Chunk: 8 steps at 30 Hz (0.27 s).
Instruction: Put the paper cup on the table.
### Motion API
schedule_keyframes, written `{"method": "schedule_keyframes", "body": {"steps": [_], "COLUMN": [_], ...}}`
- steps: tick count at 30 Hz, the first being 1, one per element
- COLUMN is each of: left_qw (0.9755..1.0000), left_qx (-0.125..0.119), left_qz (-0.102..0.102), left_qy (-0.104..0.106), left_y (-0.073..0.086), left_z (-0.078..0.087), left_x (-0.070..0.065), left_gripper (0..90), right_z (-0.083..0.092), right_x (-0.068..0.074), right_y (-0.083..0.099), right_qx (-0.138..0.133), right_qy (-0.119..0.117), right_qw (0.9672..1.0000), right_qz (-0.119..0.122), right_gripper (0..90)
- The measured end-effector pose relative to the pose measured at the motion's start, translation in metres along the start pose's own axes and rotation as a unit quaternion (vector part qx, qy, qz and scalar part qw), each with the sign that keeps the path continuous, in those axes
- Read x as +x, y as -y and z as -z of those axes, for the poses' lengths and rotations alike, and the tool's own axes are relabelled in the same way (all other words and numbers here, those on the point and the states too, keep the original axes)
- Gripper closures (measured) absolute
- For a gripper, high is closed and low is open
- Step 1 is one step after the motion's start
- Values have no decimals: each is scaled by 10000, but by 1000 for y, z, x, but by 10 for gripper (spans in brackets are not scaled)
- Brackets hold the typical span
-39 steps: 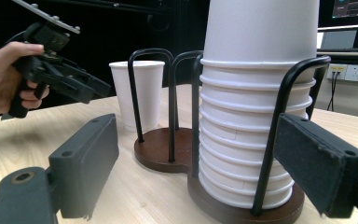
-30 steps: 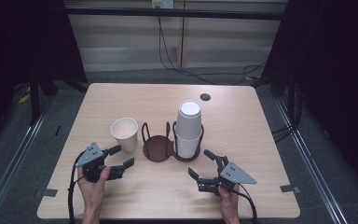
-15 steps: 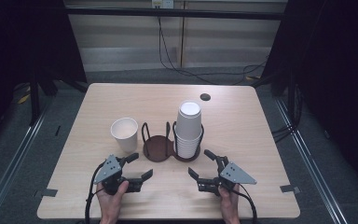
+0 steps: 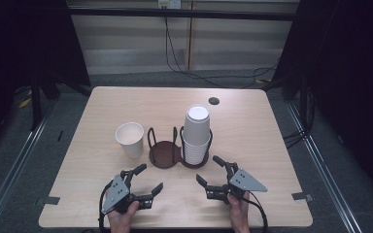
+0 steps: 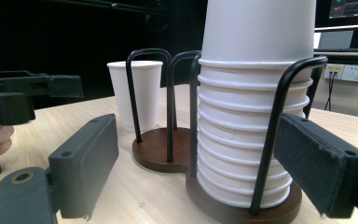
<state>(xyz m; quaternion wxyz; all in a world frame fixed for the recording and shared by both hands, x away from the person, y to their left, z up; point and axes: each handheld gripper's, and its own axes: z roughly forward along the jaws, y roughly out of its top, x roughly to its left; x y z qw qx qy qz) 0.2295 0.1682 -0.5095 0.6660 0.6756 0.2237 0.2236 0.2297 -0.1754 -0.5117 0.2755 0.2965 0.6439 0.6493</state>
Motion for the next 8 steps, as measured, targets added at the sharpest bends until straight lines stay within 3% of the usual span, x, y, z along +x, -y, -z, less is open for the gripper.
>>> {"method": "schedule_keyframes", "body": {"steps": [1, 3, 6, 7, 8], "left_qw": [9999, 10000, 10000, 9999, 9999], "left_qx": [29, 33, 32, 37, 35], "left_qz": [105, 11, 64, 69, 68], "left_qy": [-108, -39, -48, -70, -70], "left_y": [0, 0, 0, 0, 0], "left_z": [-1, -2, -2, -2, -2], "left_x": [0, 1, 1, 0, 0], "left_gripper": [164, 164, 172, 172, 172], "right_z": [0, 0, 1, 3, 3], "right_x": [0, -1, 0, -1, -1], "right_y": [0, 0, -1, -2, -2], "right_qx": [0, 33, 107, 313, 313], "right_qy": [2, -1, 20, 104, 104], "right_qw": [10000, 10000, 9999, 9994, 9994], "right_qz": [1, -15, -52, -96, -96], "right_gripper": [136, 136, 135, 136, 136]}}
